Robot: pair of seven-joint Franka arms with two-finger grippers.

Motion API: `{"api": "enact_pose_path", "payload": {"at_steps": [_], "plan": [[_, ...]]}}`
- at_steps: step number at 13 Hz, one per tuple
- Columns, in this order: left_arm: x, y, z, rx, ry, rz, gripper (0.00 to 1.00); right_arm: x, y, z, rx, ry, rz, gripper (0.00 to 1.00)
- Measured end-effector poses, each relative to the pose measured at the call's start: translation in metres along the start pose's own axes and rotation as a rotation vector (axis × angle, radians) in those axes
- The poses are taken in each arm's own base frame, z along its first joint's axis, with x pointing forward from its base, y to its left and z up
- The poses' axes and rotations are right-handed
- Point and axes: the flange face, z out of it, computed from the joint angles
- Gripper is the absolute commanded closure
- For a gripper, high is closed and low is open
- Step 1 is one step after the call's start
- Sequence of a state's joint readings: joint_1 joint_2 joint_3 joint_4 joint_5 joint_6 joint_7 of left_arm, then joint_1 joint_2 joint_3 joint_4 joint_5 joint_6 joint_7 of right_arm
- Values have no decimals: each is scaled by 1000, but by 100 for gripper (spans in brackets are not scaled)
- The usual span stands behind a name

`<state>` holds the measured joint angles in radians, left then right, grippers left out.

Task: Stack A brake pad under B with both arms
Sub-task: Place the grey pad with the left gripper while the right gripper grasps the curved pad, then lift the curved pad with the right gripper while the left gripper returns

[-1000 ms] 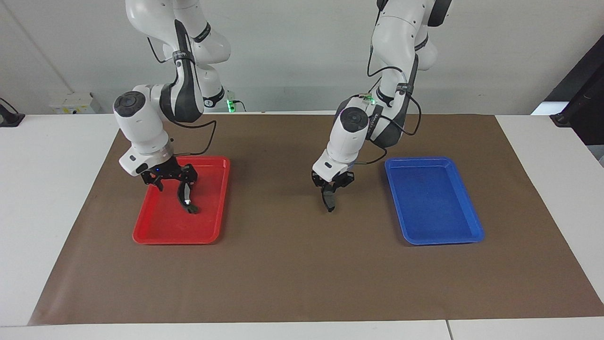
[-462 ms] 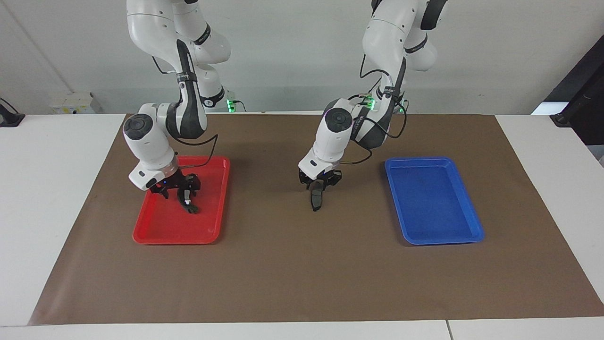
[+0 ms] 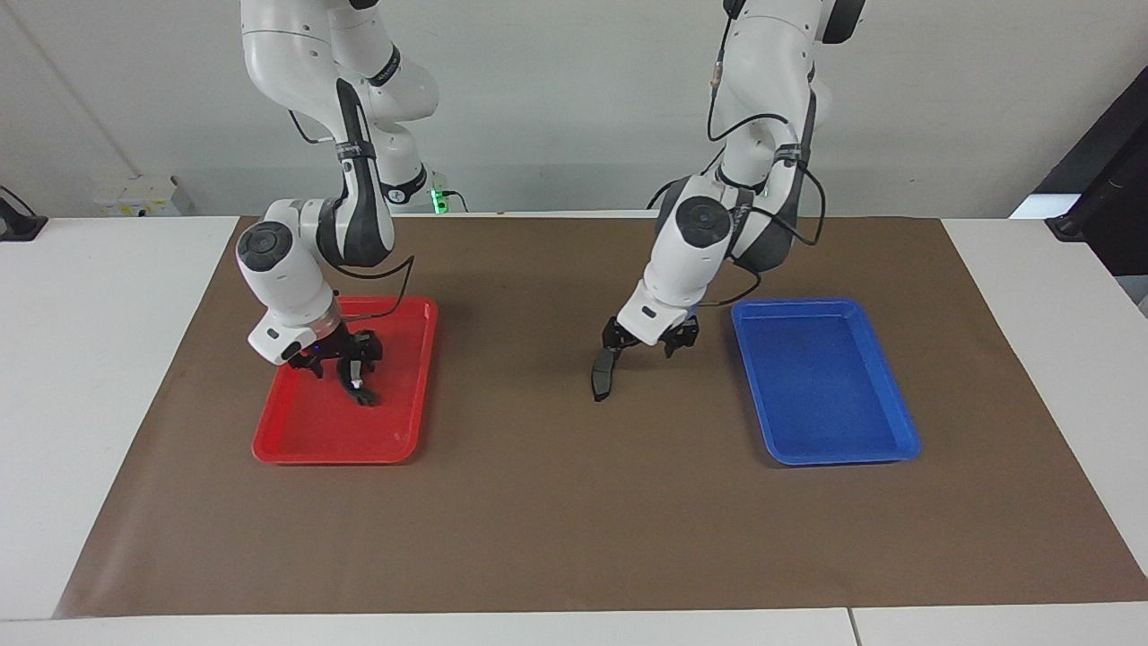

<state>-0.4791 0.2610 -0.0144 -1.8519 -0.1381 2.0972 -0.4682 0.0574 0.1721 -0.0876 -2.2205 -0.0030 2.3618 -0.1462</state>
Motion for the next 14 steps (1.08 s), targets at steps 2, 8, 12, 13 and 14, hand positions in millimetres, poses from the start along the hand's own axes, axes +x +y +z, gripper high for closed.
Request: {"api": "enact_pose_path", "payload": {"at_steps": [2,8,12,13,14], "plan": [[19,-55,-20,9,-31,-32,1,0,0,0,0,-2,-17,39],[47,-202,-59,-8,-94,120,1,-1,-1,1,3,-15,-24,100],[31,-255,-120,51,-101,178,1,4,-6,-8,5,-29,-35,100],[25,-262,-135,67,-92,196,1,10,-12,-20,7,-37,-35,100],[18,-269,-149,83,-89,207,1,19,-21,-37,7,-38,-22,100]]}}
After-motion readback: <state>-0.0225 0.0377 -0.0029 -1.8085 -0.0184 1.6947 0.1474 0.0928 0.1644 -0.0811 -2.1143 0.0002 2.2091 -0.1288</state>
